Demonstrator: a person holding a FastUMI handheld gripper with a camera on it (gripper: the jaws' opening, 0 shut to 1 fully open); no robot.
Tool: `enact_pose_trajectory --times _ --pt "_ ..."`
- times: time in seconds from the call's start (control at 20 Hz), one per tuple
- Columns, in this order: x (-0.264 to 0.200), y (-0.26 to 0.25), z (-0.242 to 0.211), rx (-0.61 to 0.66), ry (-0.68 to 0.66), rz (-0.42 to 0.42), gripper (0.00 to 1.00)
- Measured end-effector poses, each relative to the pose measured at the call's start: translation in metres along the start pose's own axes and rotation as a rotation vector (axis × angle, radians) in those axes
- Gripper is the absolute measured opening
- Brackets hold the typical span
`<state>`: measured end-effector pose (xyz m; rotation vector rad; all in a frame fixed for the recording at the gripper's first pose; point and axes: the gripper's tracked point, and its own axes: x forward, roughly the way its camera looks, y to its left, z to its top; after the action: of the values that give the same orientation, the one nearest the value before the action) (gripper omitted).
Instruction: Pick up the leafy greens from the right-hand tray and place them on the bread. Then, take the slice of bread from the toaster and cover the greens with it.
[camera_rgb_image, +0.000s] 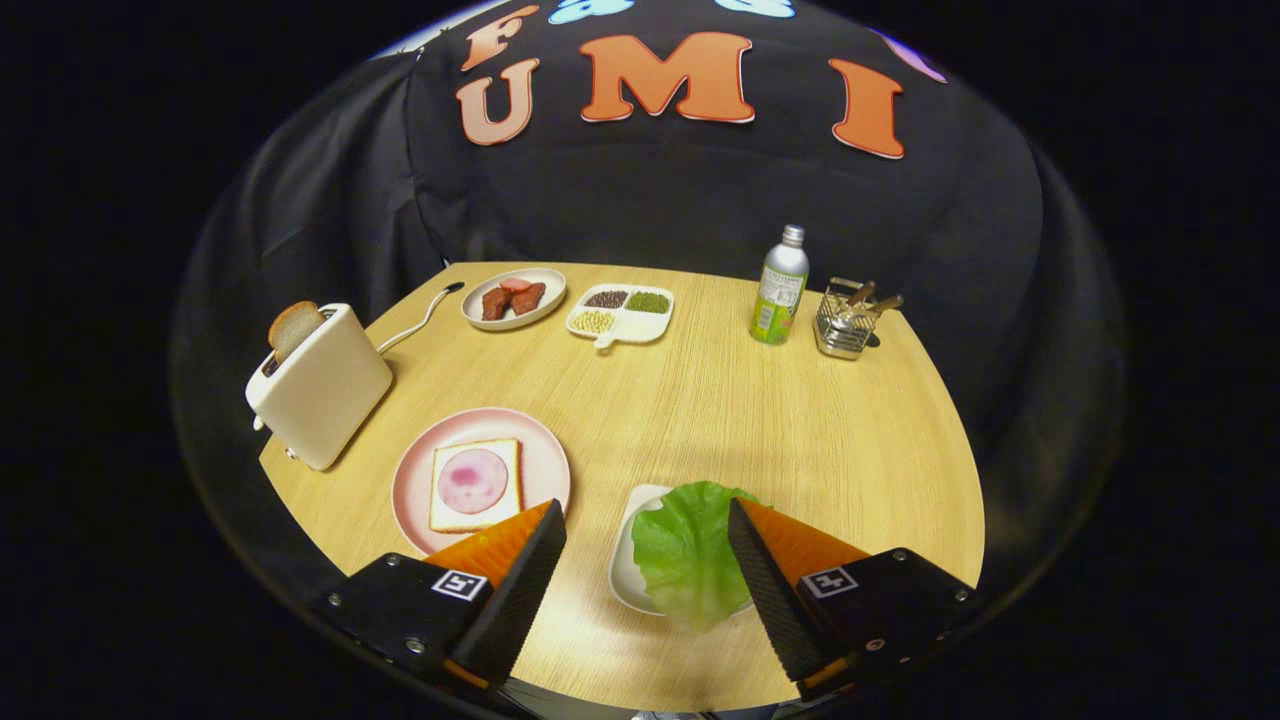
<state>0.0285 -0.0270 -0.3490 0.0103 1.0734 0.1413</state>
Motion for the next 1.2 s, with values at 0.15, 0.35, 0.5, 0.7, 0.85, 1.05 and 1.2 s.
enact_pose_trajectory --times 0.15,0.35,0.5,0.7,0.85,1.05,1.2 --pt "0.015 -0.008 -0.023 -0.011 0.085 -0.004 0.97" --pt "0.042 -0.022 -0.049 -0.035 0.173 -0.027 0.97" --pt "0.055 -0.028 -0.061 -0.01 0.22 -0.021 0.95" --pt "0.072 -0.037 -0.074 0.004 0.27 -0.025 0.89" --pt "0.084 -0.039 -0.084 0.022 0.298 -0.03 0.89" --pt "0.088 -0.039 -0.088 0.009 0.312 -0.033 0.83" --pt "0.093 -0.036 -0.089 -0.003 0.303 -0.026 0.7"
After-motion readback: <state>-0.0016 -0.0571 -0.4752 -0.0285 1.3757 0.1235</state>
